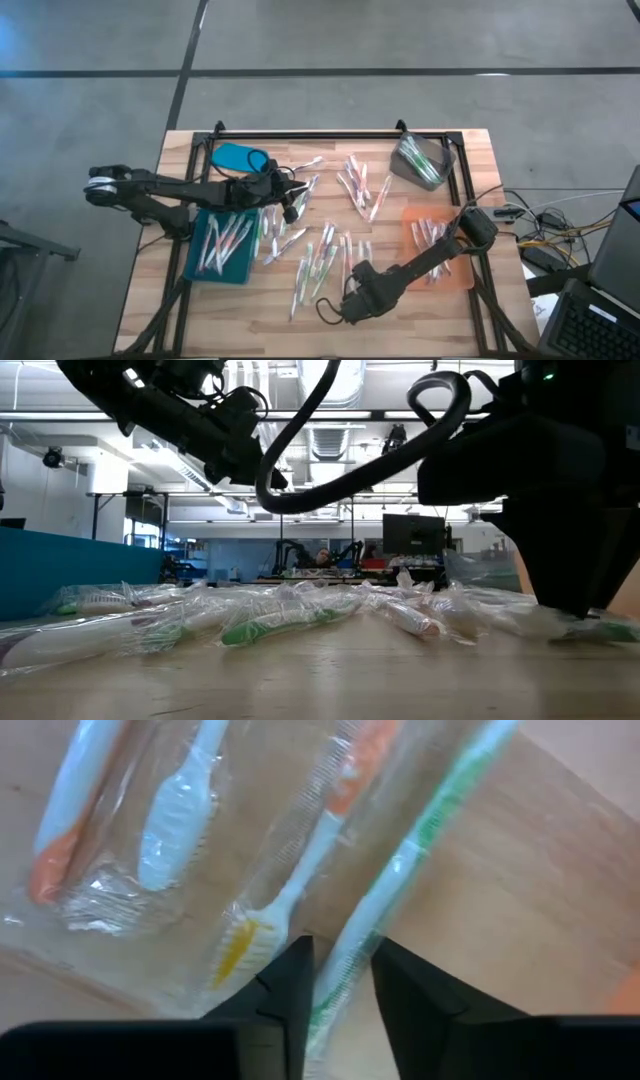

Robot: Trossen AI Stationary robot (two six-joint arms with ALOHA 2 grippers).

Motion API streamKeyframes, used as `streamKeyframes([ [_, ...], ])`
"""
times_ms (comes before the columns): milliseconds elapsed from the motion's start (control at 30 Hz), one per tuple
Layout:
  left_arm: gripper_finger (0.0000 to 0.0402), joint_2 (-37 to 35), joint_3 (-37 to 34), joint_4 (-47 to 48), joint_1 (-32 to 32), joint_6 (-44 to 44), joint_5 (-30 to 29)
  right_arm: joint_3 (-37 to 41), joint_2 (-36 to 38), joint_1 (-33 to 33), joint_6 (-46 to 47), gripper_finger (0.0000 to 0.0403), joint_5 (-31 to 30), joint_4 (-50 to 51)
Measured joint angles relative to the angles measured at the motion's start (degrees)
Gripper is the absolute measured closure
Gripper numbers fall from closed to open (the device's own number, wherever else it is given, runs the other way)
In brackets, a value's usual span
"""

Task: Pick & Place Toothbrushes
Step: Put the green toothbrush into the black bin

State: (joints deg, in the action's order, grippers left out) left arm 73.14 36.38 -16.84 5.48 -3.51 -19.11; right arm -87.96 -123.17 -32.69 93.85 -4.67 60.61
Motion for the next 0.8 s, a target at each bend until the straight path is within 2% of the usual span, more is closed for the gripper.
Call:
streamKeyframes([
  [333,0.0335,0.0,0.0,0.3,0.0,0.0,0.0,-0.1,-0.1,0.0,0.0,0.0377,0.3,-0.4],
  [567,0.0335,0.0,0.0,0.3,0.0,0.0,0.0,-1.3,-0.3,0.1,-1.5,0.0375,0.3,0.9],
  [800,0.0335,0.0,0.0,0.3,0.0,0.0,0.0,-1.4,1.1,-0.1,-2.6,0.0378,1.3,6.3],
])
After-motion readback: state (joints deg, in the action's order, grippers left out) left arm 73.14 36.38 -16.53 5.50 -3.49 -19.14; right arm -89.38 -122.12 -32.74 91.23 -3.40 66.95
